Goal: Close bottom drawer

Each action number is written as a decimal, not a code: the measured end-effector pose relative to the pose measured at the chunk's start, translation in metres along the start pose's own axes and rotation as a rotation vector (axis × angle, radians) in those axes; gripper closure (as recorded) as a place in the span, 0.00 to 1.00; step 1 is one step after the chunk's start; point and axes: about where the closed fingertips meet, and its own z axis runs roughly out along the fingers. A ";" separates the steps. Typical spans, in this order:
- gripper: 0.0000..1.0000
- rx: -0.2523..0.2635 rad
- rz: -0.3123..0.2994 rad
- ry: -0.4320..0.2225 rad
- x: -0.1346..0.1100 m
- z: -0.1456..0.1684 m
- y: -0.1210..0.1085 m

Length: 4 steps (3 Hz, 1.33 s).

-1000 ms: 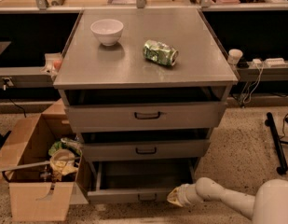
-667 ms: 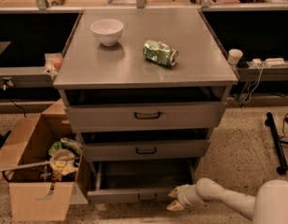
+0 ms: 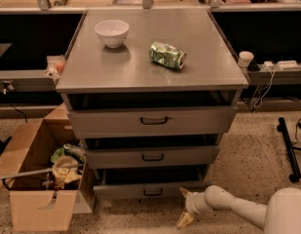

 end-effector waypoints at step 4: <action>0.52 0.101 -0.013 -0.031 -0.006 -0.001 -0.068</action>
Offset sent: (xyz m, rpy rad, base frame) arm 0.0735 -0.0192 0.0198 0.0192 -0.1351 -0.0435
